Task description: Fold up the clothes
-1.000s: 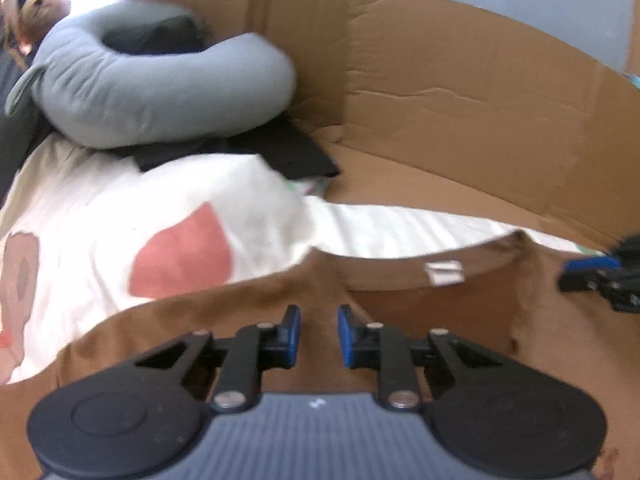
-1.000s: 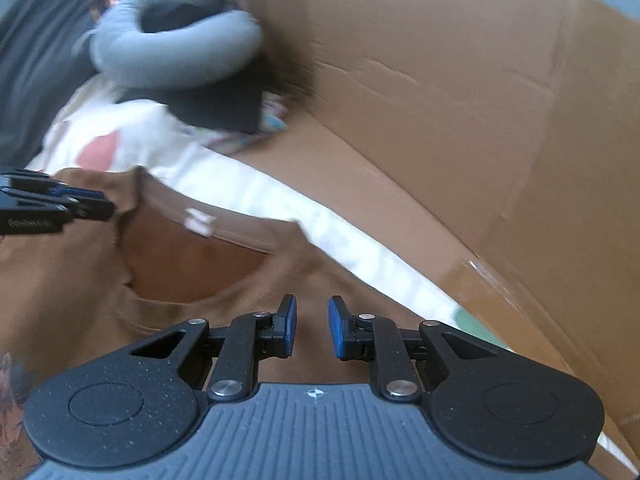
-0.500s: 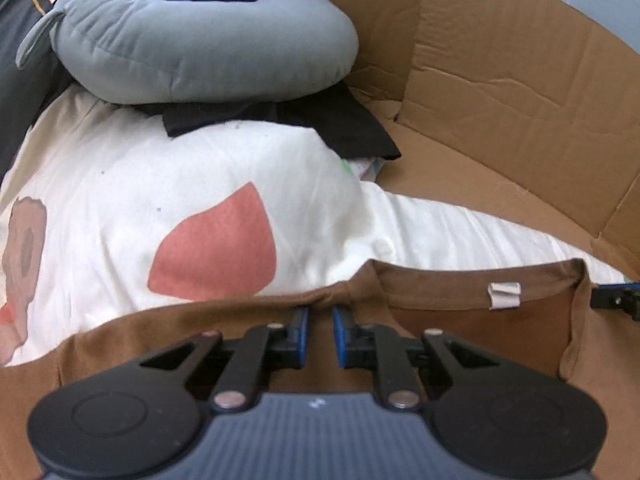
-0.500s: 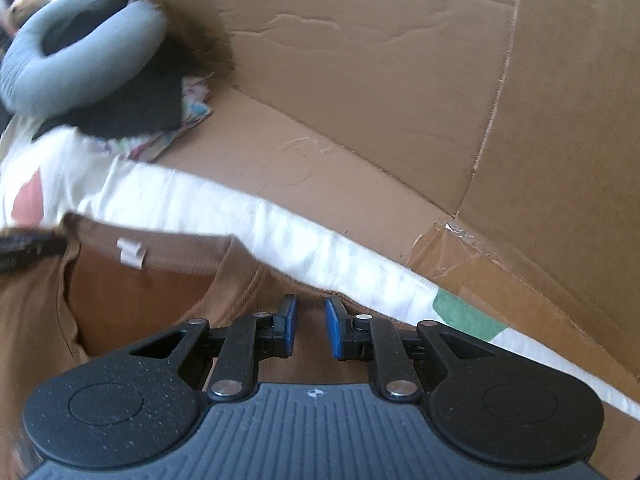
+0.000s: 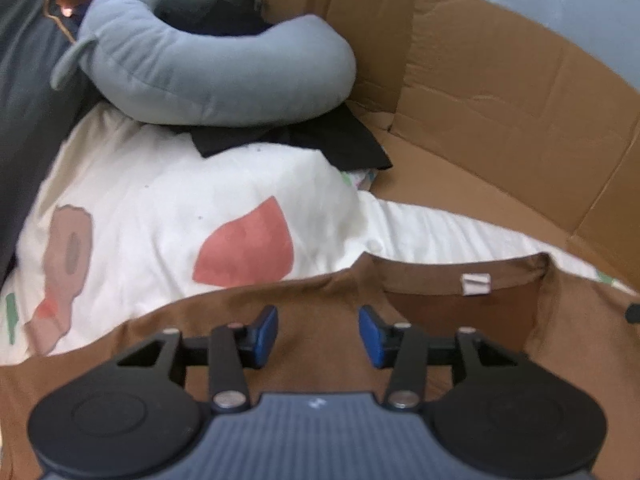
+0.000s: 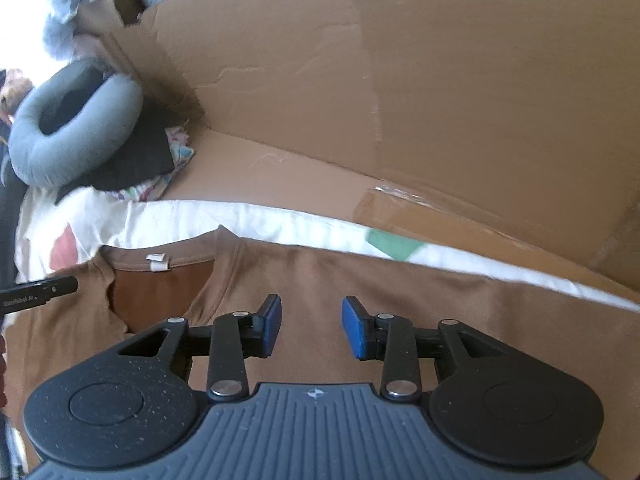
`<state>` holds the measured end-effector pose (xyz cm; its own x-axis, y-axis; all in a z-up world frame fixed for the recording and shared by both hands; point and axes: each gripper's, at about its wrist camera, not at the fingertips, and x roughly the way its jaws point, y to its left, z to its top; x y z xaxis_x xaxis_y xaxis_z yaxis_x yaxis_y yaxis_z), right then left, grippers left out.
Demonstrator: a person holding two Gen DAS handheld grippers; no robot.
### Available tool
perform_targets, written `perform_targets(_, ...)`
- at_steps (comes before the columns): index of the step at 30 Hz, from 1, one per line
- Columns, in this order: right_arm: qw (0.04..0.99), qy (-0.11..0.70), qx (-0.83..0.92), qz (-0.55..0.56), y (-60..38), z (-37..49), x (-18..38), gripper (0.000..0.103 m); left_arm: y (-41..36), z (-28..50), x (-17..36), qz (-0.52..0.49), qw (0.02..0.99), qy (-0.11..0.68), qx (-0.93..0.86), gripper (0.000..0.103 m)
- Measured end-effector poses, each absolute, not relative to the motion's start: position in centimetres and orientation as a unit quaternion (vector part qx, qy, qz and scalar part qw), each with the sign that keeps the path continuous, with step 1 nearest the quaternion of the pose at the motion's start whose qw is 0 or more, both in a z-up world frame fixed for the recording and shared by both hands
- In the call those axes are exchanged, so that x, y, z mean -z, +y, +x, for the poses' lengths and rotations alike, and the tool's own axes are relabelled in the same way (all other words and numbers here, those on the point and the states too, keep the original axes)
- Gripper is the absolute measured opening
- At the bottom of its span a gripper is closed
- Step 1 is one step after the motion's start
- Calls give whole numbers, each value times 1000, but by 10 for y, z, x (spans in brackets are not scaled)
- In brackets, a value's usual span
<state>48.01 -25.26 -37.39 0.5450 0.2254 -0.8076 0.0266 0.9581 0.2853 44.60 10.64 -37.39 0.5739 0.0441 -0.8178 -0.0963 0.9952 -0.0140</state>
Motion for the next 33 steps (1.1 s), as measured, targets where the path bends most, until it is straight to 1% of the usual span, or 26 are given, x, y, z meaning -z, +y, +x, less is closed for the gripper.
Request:
perform_targets(2, 871, 471, -53, 131, -263, 469, 356, 43, 102, 441, 361, -25, 886, 461, -41, 60)
perform_targets(3, 872, 468, -51, 130, -268, 463, 347, 47, 99, 437, 353, -19, 885, 463, -41, 60)
perform_targets(4, 874, 466, -49, 130, -273, 458, 337, 49, 96, 434, 346, -19, 883, 467, -40, 61)
perform_targets(8, 877, 459, -44, 136, -295, 438, 299, 52, 85, 421, 319, -13, 874, 485, -40, 62)
perform_targets(10, 878, 457, -49, 136, -304, 428, 282, 54, 80, 415, 307, -8, 870, 491, -41, 67)
perform_targets(11, 878, 456, -51, 135, -308, 422, 273, 56, 77, 411, 301, -6, 868, 495, -41, 67)
perform_targets(14, 879, 455, -55, 134, -318, 407, 250, 57, 73, 399, 281, 1, 864, 503, -36, 68)
perform_targets(18, 881, 450, -59, 133, -331, 384, 219, 63, 69, 381, 253, 6, 857, 515, -26, 69)
perform_targets(21, 880, 452, -57, 137, -342, 367, 199, 64, 66, 367, 234, 16, 853, 521, -20, 72)
perform_targets(33, 891, 425, -56, 147, -397, 311, 114, 66, 59, 309, 185, 7, 838, 546, -15, 75)
